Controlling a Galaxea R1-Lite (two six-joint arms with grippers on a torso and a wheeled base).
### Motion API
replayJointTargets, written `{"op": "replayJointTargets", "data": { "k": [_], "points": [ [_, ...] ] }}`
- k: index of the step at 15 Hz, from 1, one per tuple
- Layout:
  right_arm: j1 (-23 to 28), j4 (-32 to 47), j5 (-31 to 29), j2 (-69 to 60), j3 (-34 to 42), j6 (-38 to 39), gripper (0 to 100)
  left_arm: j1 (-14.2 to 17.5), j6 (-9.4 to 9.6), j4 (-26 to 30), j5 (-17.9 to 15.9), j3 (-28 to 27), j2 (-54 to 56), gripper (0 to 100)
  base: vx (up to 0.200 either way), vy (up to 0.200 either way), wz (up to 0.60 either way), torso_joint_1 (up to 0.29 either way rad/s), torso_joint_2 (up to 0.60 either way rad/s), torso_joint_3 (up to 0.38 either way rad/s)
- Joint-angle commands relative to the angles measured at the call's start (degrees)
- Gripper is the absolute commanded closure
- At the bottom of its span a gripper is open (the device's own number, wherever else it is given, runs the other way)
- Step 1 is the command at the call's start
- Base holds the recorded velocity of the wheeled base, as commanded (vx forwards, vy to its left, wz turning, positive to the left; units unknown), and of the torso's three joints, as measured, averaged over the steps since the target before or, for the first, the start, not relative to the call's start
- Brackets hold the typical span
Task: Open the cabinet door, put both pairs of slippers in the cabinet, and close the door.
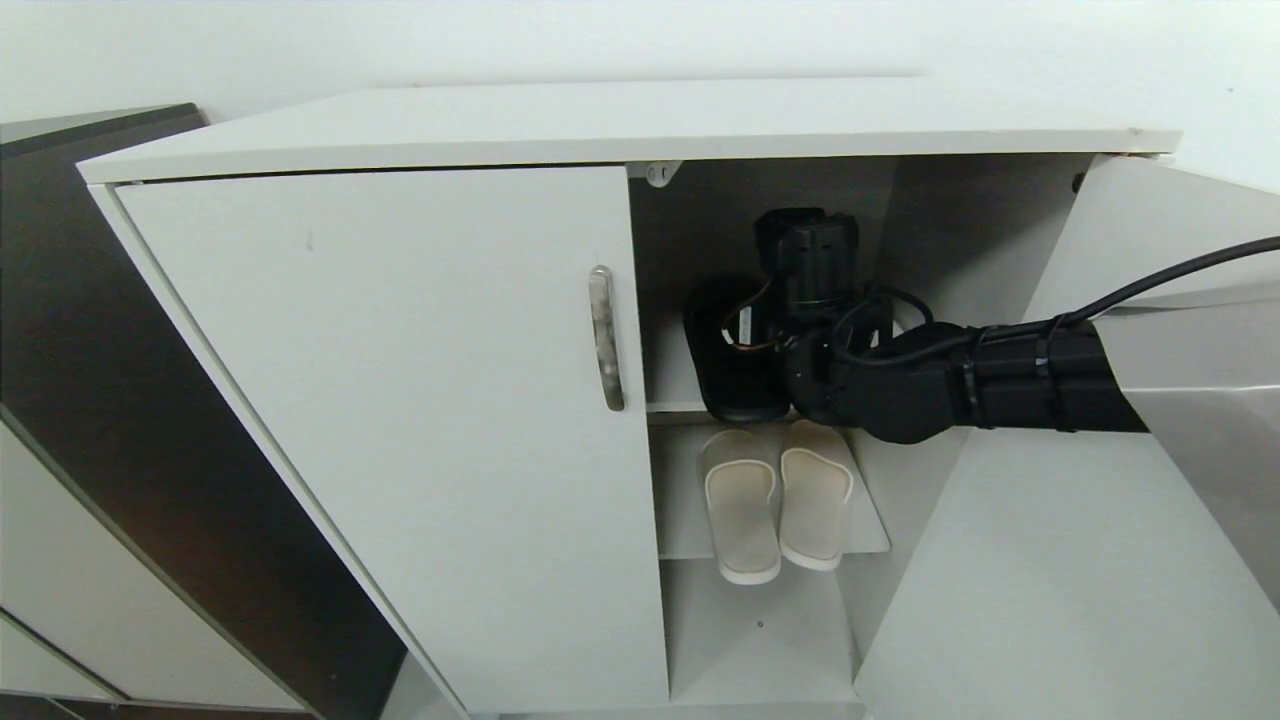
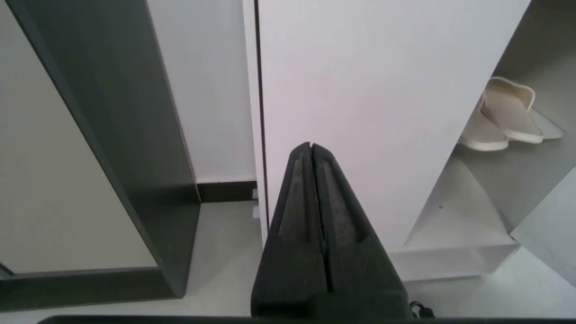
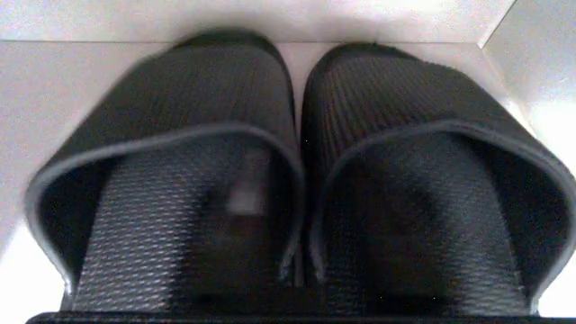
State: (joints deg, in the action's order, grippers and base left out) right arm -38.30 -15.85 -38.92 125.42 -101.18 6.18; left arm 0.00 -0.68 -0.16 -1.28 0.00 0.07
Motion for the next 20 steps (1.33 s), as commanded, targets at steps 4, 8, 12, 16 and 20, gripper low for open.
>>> {"op": "replayJointTargets", "data": {
  "k": [4, 8, 12, 16, 20],
  "points": [
    [-1.34, -0.5, -0.54, -3.86, 5.47, 0.06, 0, 0.0, -0.02, -0.02, -0.04, 0.0, -0.07, 100, 0.0, 0.0, 0.0, 0.0, 0.0, 0.0],
    [-5.38, -3.31, -3.18, -12.3, 15.84, 0.15, 0, 0.0, -0.02, -0.02, -0.04, 0.0, -0.07, 100, 0.0, 0.0, 0.0, 0.0, 0.0, 0.0],
    [-12.15, -10.08, -6.25, -21.88, 30.87, -0.12, 0, 0.0, 0.07, -0.02, -0.04, 0.0, -0.07, 100, 0.0, 0.0, 0.0, 0.0, 0.0, 0.0],
    [-17.33, -13.33, -6.16, -30.93, 43.88, -0.12, 100, 0.0, 0.07, -0.02, -0.04, 0.0, -0.07, 100, 0.0, 0.0, 0.0, 0.0, 0.0, 0.0],
    [-17.51, -13.51, -5.81, -30.76, 47.04, 0.32, 100, 0.0, 0.16, -0.02, -0.13, 0.0, -0.07, 100, 0.0, 0.0, 0.0, 0.0, 0.0, 0.0]
  ]
}}
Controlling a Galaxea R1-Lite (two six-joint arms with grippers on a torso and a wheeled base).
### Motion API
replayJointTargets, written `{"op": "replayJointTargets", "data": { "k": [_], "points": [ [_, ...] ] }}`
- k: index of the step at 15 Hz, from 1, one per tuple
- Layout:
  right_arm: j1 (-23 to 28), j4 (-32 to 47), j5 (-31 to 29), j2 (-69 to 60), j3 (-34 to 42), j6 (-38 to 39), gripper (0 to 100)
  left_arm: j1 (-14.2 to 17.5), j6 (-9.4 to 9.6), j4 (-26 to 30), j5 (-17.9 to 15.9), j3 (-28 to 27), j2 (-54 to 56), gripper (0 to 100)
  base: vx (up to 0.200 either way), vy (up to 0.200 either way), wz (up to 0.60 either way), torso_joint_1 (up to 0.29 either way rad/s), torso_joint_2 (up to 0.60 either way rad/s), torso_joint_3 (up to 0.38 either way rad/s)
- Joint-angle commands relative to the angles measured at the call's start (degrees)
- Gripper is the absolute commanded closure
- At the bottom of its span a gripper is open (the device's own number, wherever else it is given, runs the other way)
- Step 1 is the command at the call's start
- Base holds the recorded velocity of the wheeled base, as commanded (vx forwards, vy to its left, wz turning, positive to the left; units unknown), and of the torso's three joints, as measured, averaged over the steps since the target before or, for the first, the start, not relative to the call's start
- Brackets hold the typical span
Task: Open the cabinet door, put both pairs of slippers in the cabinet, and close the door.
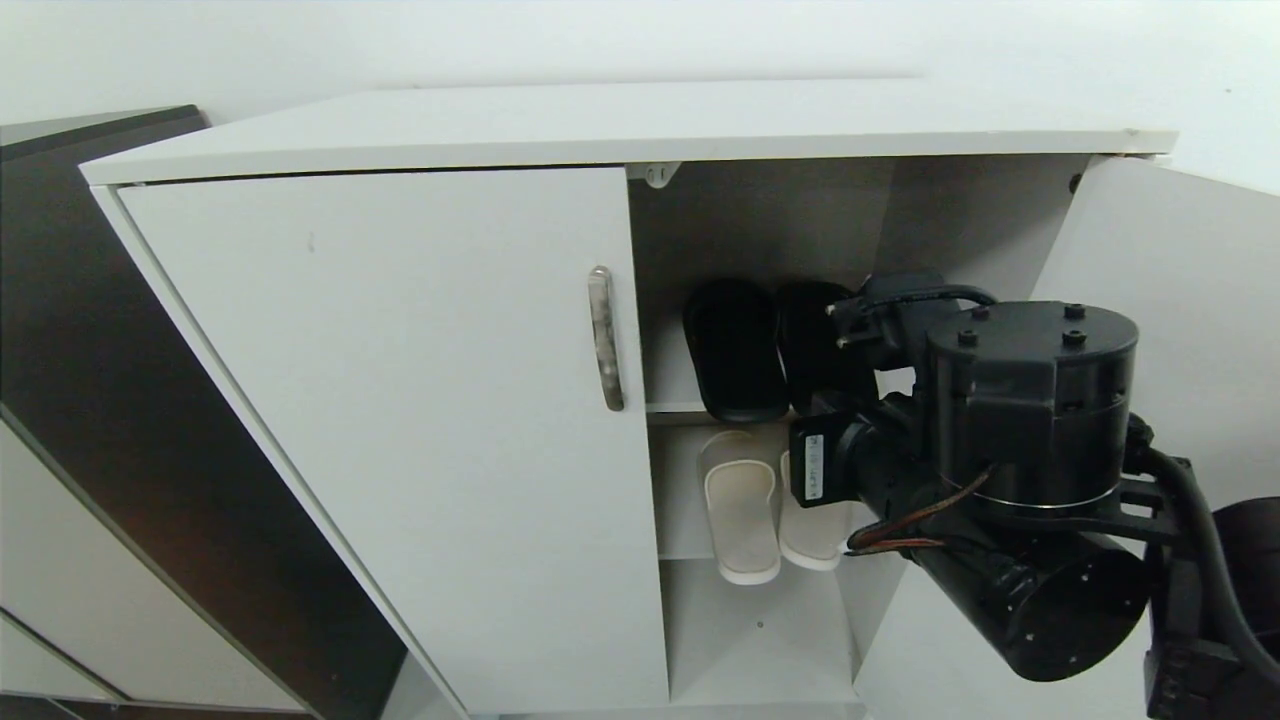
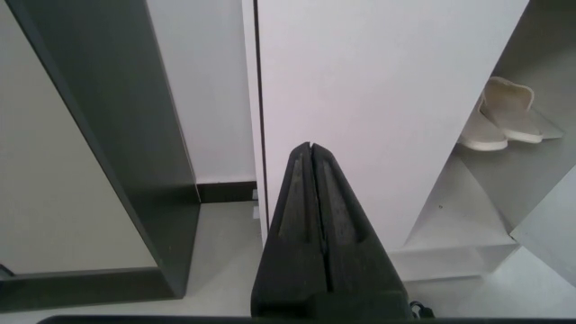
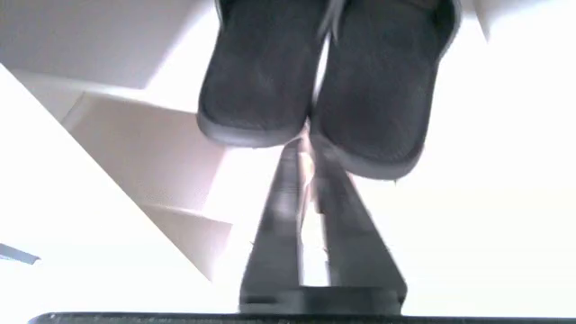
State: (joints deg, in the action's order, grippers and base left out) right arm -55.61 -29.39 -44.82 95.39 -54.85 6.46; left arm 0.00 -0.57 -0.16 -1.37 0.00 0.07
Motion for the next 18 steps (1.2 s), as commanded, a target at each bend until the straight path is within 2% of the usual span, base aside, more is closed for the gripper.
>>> {"op": "replayJointTargets", "data": {
  "k": [1, 9, 18],
  "points": [
    [-0.28, -0.14, 0.09, -0.03, 0.62, 0.04, 100, 0.0, -0.04, -0.02, 0.05, 0.0, -0.07, 100, 0.0, 0.0, 0.0, 0.0, 0.0, 0.0],
    [-0.2, -2.95, -0.26, 1.55, 0.97, 0.04, 100, 0.0, -0.04, -0.02, -0.04, 0.0, -0.07, 100, 0.0, 0.0, 0.0, 0.0, 0.0, 0.0],
    [1.47, -4.45, 0.09, 3.66, 0.97, 0.22, 100, 0.0, -0.04, -0.02, -0.04, 0.0, -0.07, 100, -0.2, 0.0, 0.0, 0.003, 0.0, 0.002]
  ]
}}
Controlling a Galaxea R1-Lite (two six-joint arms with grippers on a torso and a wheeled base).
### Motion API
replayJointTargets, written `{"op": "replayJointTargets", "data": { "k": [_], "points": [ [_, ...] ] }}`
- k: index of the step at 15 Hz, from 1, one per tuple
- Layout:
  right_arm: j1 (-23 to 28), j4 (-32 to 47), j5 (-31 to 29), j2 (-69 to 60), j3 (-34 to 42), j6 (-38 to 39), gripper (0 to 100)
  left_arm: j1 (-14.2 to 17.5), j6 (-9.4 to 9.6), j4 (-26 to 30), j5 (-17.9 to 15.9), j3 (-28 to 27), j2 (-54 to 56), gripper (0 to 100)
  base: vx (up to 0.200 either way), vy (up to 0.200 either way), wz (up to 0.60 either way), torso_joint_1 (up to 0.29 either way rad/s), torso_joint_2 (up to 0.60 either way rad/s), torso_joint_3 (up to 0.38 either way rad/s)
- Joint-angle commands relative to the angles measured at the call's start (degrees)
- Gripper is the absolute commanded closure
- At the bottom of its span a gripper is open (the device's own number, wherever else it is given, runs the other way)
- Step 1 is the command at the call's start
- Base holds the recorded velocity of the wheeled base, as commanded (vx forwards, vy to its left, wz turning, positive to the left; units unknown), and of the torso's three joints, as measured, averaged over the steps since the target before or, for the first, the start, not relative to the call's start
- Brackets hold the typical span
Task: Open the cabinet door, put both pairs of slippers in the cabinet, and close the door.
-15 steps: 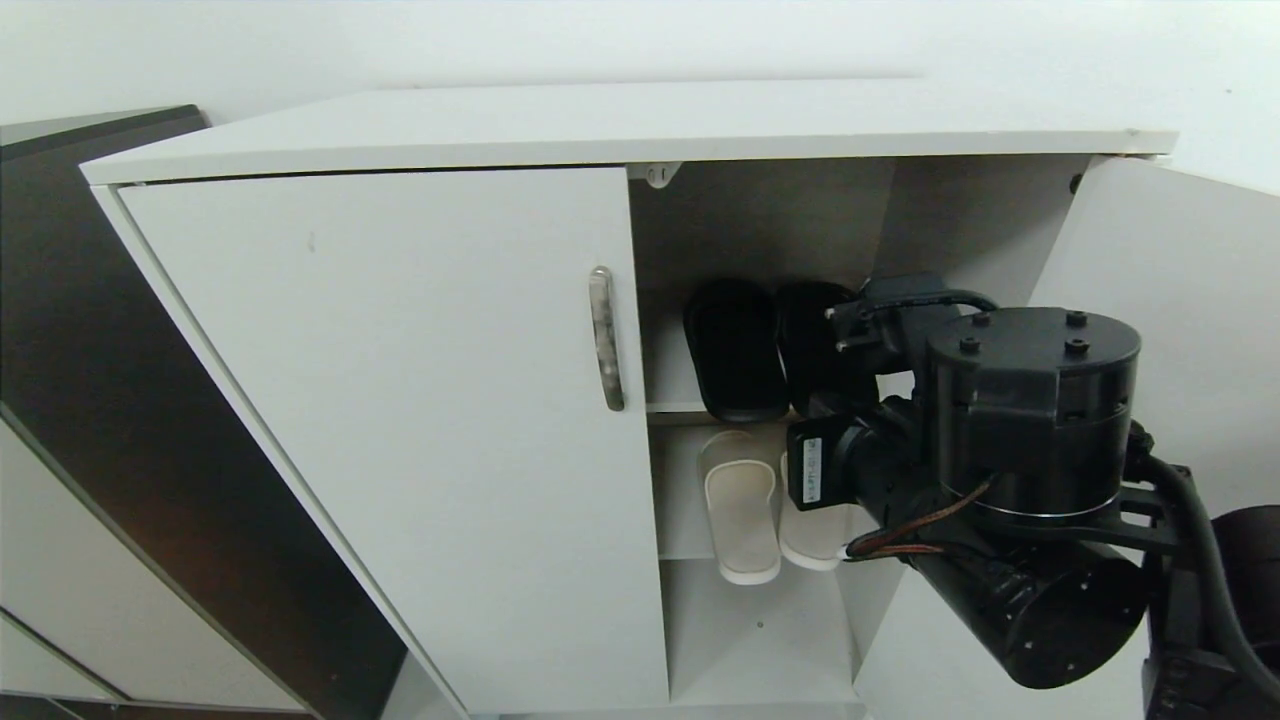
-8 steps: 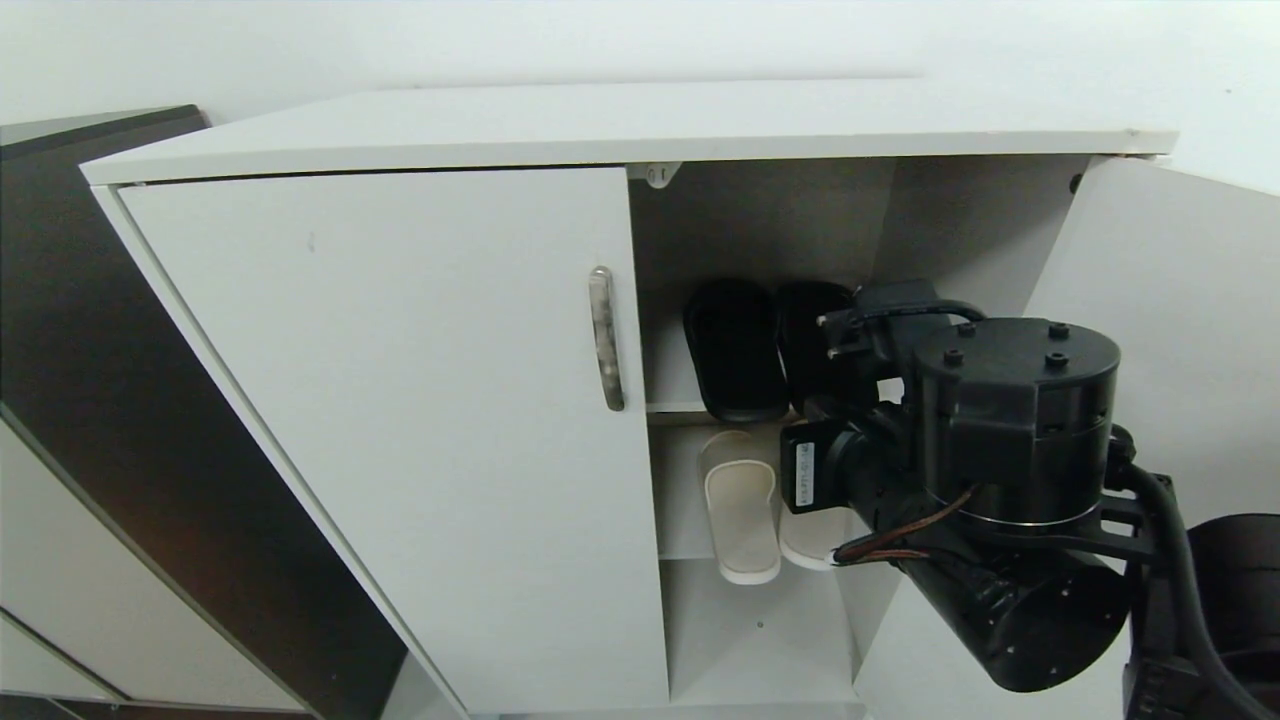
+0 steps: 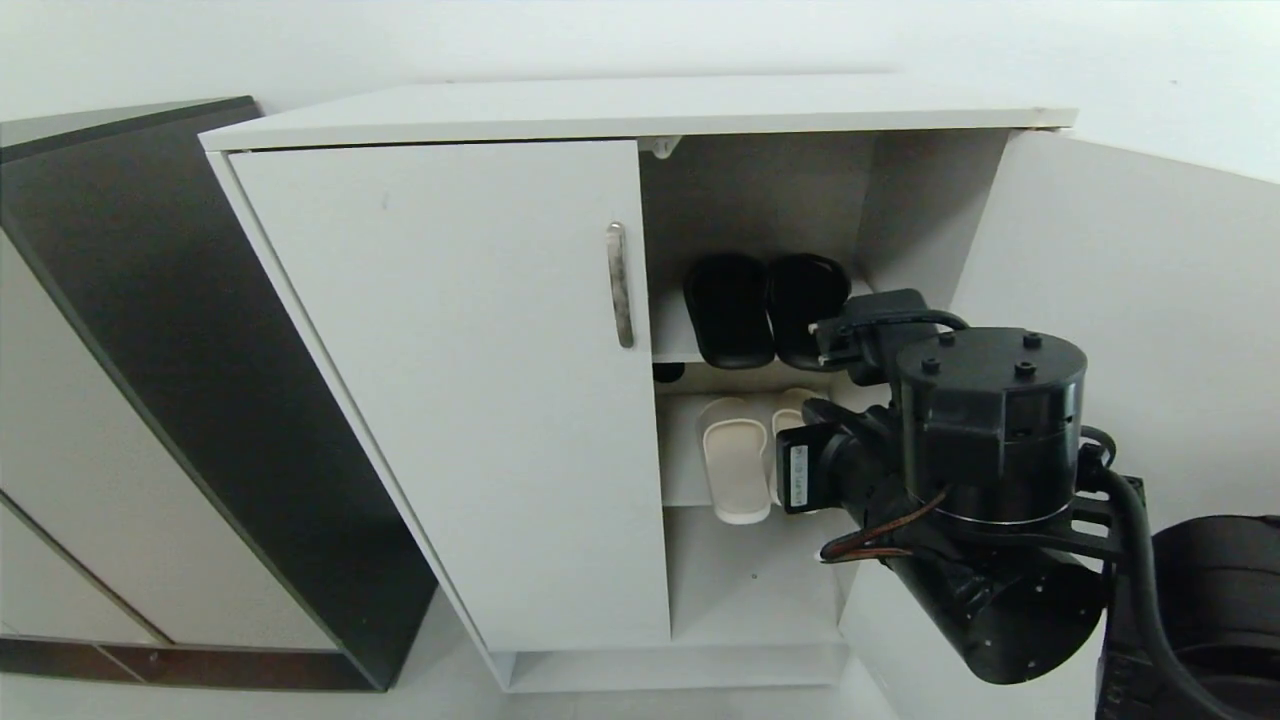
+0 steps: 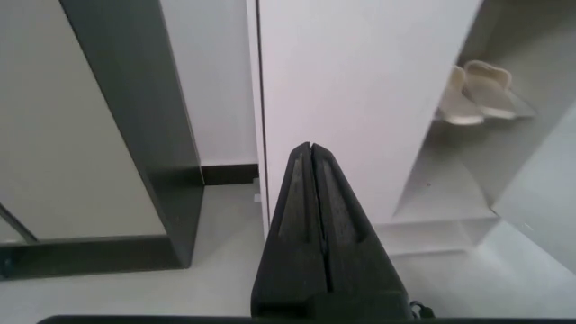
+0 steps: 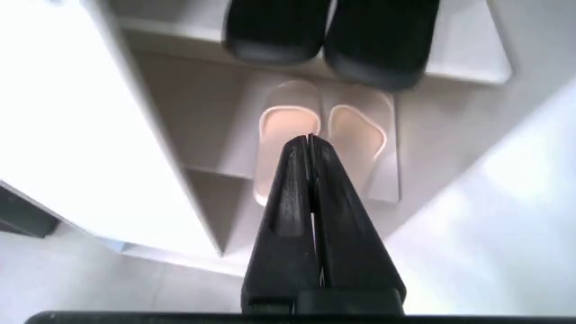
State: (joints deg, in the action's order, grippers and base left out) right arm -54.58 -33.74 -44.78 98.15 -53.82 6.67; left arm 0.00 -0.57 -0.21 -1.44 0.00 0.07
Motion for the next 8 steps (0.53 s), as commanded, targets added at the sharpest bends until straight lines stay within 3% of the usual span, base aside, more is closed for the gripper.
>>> {"op": "replayJointTargets", "data": {
  "k": [1, 8],
  "points": [
    [0.88, -0.62, 0.04, 0.91, -0.06, 0.01, 100, 0.0, -0.04, 0.03, 0.03, 0.0, -0.07, 100, -0.2, 0.0, 0.0, -0.002, 0.0, -0.002],
    [2.19, -0.71, 0.13, 0.91, 0.3, -0.08, 100, 0.0, 0.05, 0.03, 0.03, 0.0, -0.07, 100, -0.2, 0.0, 0.0, 0.002, 0.0, 0.002]
  ]
}}
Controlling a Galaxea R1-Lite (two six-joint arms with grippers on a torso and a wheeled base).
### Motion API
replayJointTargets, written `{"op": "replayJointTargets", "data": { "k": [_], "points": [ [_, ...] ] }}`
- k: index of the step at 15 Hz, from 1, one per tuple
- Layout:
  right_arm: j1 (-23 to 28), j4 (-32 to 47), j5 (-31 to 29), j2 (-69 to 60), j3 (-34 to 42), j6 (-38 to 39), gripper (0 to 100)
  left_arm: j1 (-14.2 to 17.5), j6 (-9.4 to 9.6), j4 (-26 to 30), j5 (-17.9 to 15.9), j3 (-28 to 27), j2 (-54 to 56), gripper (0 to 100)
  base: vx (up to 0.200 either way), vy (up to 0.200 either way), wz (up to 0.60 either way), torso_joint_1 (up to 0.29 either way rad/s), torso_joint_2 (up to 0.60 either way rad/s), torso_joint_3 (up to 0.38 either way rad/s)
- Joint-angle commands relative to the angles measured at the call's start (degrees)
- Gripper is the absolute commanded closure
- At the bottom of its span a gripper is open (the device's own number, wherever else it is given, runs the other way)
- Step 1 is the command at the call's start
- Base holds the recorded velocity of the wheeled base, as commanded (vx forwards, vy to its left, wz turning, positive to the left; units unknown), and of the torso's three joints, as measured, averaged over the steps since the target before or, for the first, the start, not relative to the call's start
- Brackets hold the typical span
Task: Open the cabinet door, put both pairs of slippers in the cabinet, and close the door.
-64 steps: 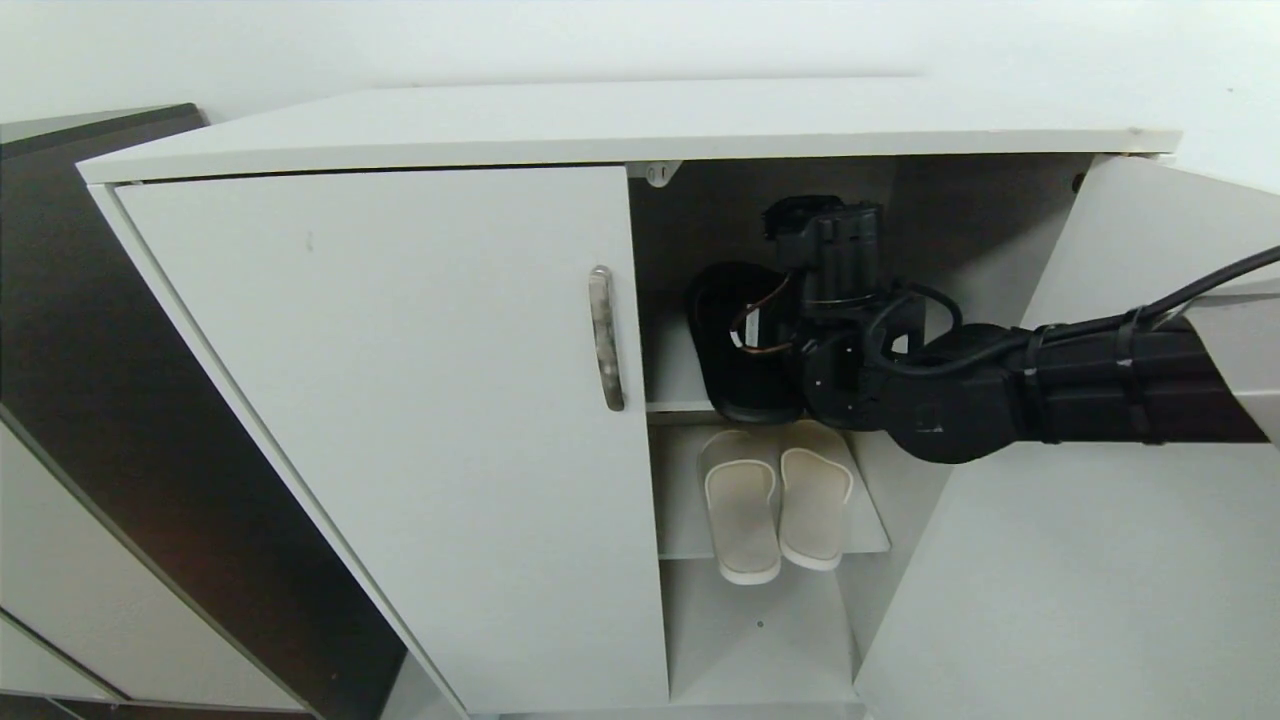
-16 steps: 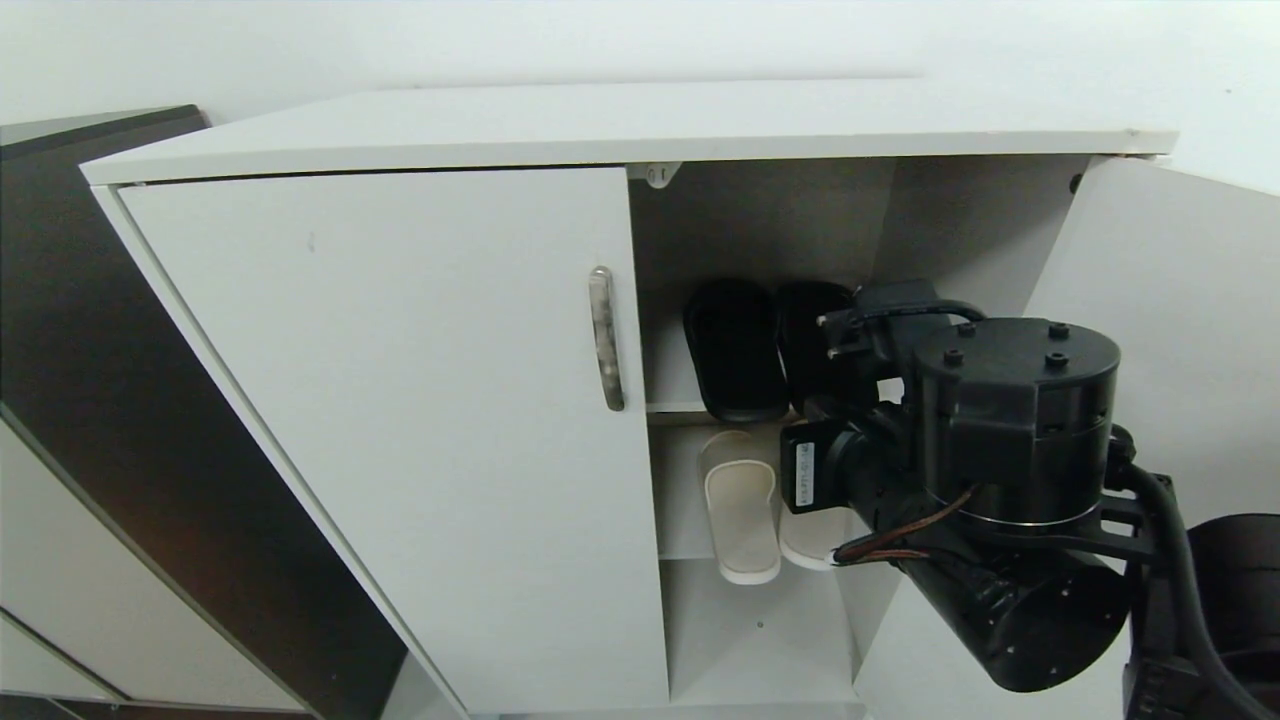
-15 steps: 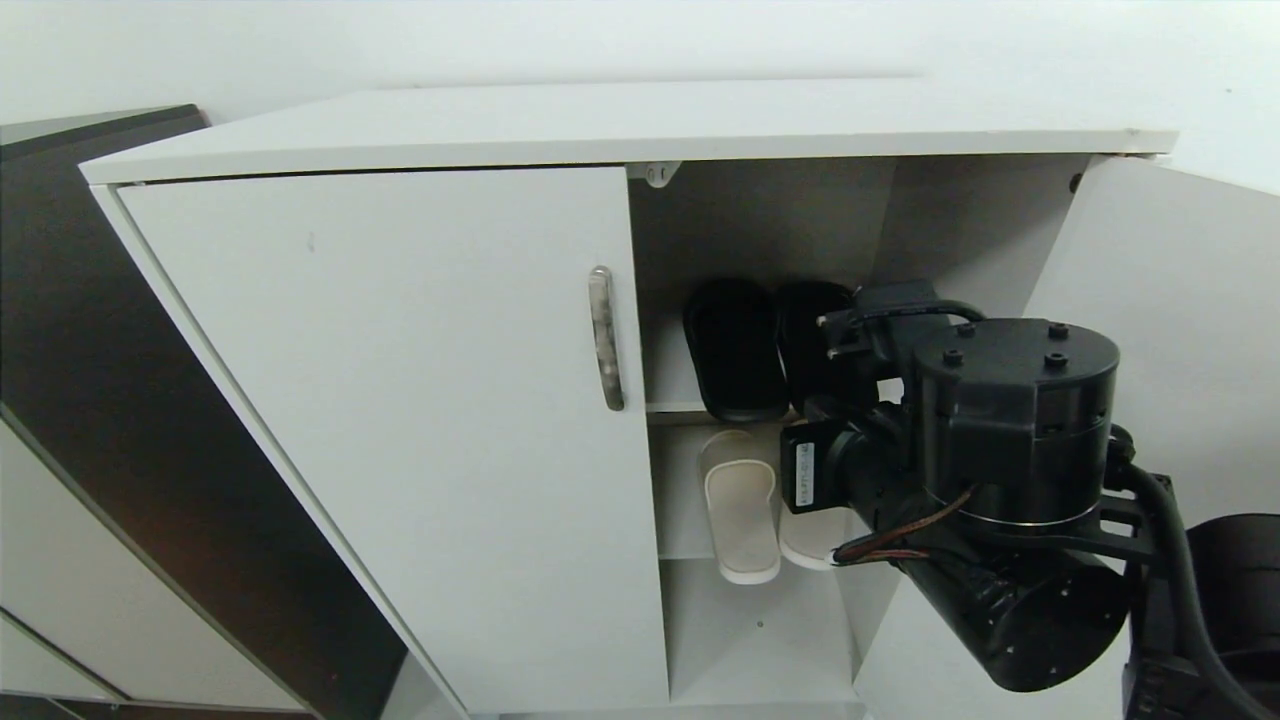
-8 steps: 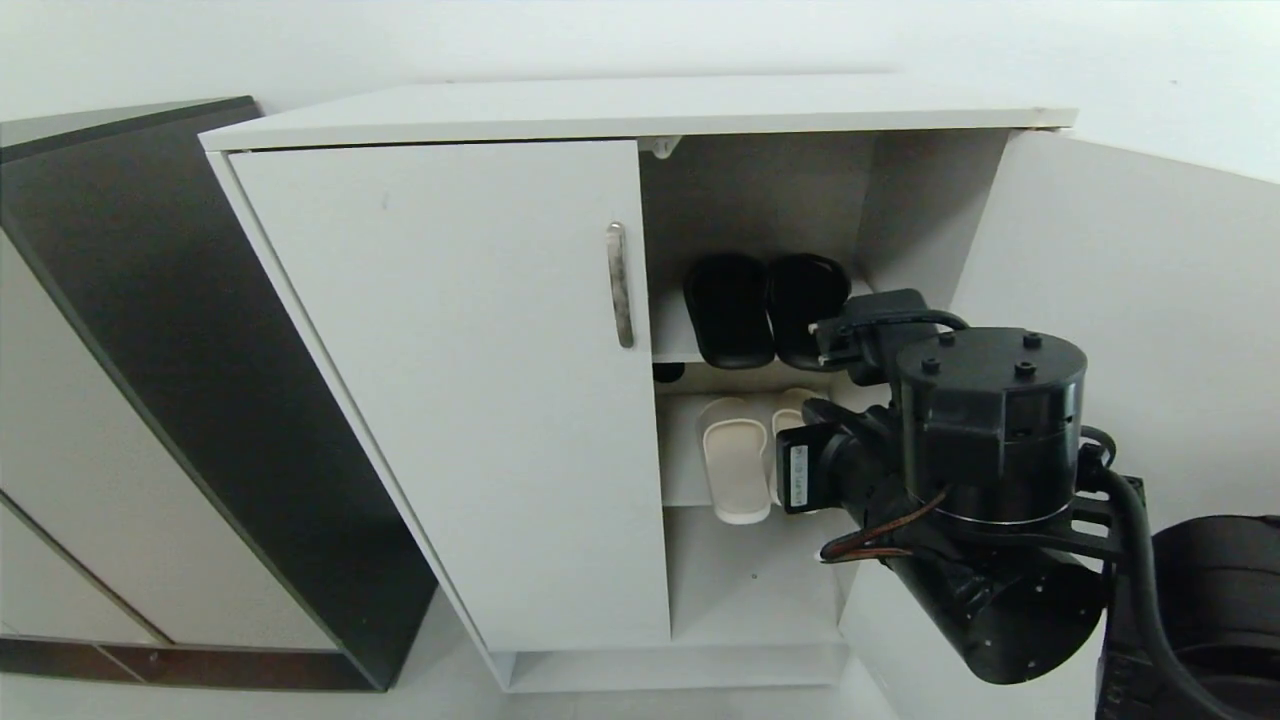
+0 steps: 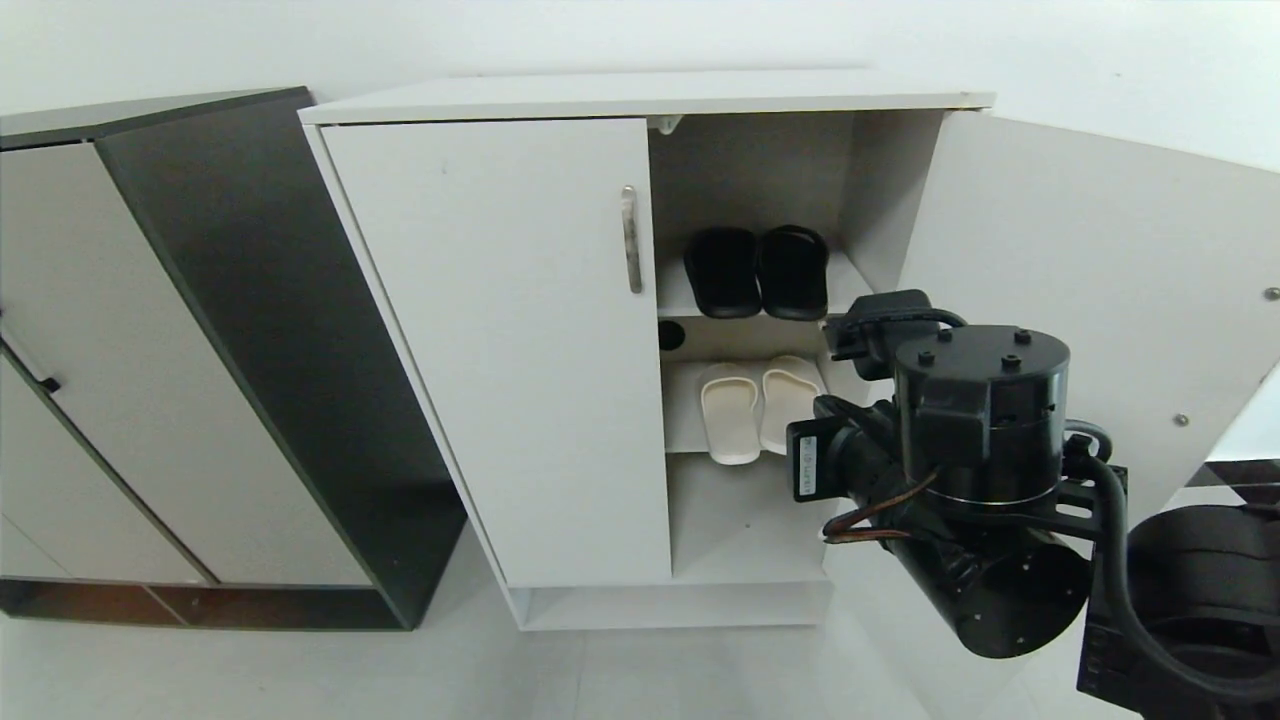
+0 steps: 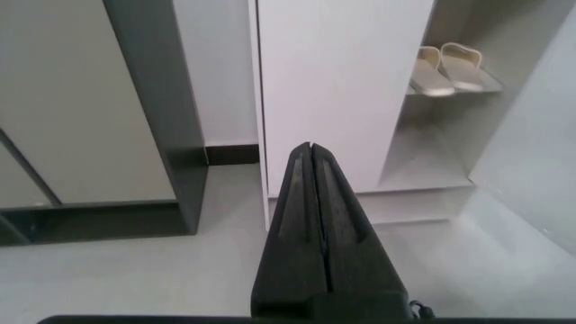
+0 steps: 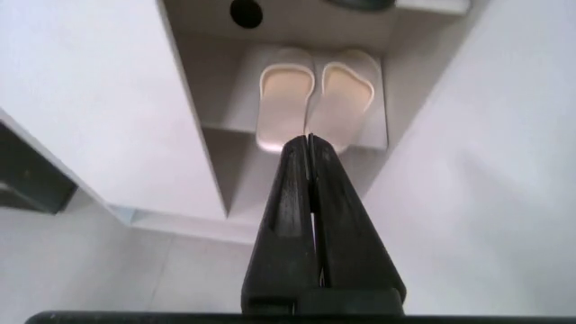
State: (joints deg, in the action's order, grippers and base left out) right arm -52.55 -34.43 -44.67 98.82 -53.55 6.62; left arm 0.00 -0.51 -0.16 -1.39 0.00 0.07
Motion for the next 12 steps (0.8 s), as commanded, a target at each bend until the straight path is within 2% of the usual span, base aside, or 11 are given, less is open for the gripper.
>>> {"op": "replayJointTargets", "data": {
  "k": [1, 12],
  "points": [
    [0.52, -0.2, 0.02, 0.24, 0.38, 0.06, 100, 0.0, -0.02, -0.02, -0.02, 0.0, -0.07, 100, -0.2, 0.0, 0.0, 0.007, 0.0, 0.002],
    [1.93, -0.73, 0.63, 1.55, 0.99, 0.06, 100, 0.0, -0.1, -0.02, -0.02, 0.0, -0.07, 100, 0.0, 0.0, 0.0, 0.0, 0.0, 0.0]
  ]
}}
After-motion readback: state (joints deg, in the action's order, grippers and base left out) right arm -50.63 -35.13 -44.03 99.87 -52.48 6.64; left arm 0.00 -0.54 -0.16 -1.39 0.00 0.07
